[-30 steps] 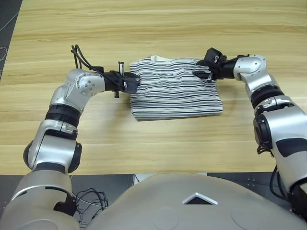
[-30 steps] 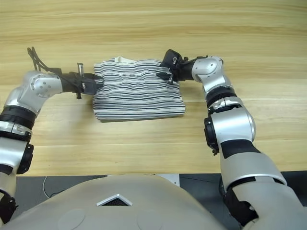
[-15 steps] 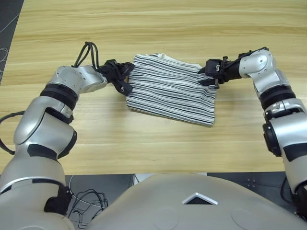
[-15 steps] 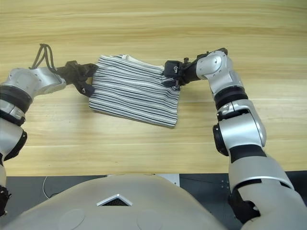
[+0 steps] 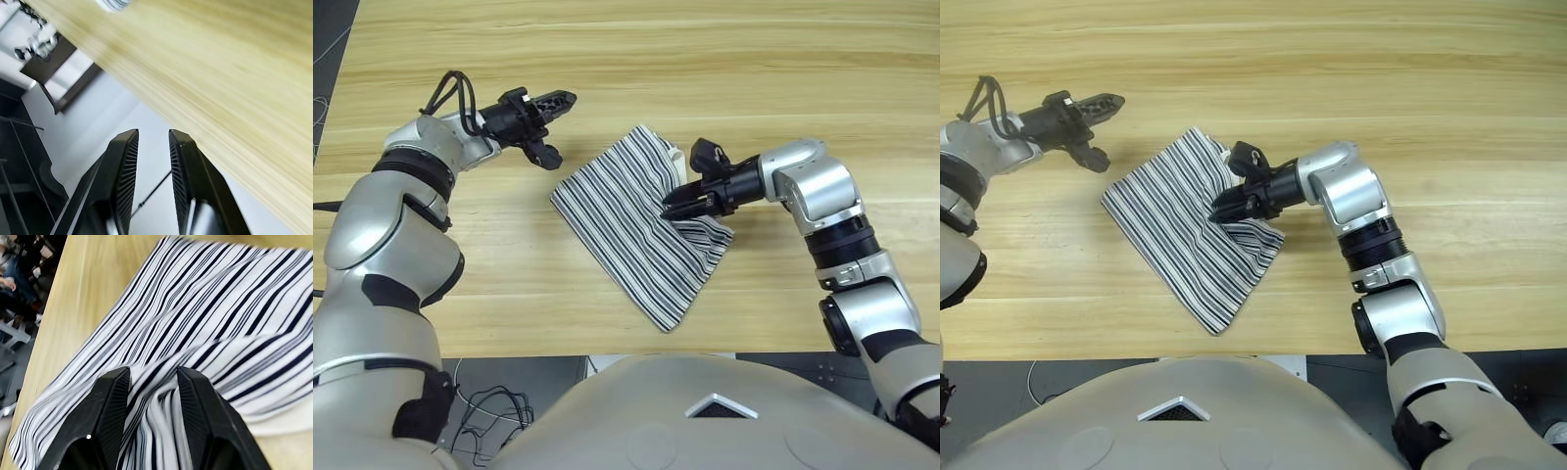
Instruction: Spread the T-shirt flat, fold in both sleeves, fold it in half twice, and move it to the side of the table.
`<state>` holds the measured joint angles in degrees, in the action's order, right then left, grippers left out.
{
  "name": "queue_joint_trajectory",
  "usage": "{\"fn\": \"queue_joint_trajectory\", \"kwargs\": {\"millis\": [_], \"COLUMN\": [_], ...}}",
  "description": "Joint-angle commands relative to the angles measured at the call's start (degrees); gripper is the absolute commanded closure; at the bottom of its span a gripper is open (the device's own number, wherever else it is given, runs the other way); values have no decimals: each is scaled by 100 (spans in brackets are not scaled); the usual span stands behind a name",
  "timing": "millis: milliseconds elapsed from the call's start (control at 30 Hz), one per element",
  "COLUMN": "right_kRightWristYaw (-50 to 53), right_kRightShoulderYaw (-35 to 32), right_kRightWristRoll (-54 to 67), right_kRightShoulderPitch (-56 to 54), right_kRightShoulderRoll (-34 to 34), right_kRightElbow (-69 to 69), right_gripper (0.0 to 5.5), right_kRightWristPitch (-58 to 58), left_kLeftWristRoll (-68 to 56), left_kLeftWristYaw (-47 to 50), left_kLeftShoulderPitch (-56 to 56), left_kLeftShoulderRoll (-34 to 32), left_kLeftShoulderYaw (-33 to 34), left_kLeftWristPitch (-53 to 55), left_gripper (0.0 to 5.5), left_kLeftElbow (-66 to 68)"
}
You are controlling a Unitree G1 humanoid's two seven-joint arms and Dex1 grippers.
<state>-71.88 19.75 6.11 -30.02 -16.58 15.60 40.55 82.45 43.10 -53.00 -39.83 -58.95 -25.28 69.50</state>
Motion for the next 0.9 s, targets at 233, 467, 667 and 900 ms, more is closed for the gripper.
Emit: {"fn": "queue_joint_trajectory", "kwargs": {"millis": [233, 467, 667, 900], "right_kRightWristYaw": [-496, 218, 608, 1173], "right_kRightShoulderYaw": [123, 397, 647, 429], "right_kRightWristRoll": [253, -83, -502, -902], "right_kRightShoulderPitch": [-315, -938, -1323, -1941], "right_kRightShoulderRoll": [-1754, -666, 336, 1205], "right_kRightElbow": [-2120, -140, 1980, 4802], "right_gripper": [373, 373, 373, 373], "right_kRightWristPitch": [490, -1165, -2536, -3742], "left_kLeftWristRoll": [-752, -966, -1007, -1094], "left_kLeftWristYaw": [-244, -431, -437, -438], "left_kLeftShoulderPitch": [-399, -407, -367, -283], "left_kLeftShoulderRoll": [-762, -524, -396, -206], "left_kLeftShoulderYaw": [477, 534, 476, 495], "left_kLeftWristPitch": [-337, -355, -347, -359], "left_gripper": [436, 436, 436, 436], "left_kLeftElbow": [78, 131, 232, 245]}}
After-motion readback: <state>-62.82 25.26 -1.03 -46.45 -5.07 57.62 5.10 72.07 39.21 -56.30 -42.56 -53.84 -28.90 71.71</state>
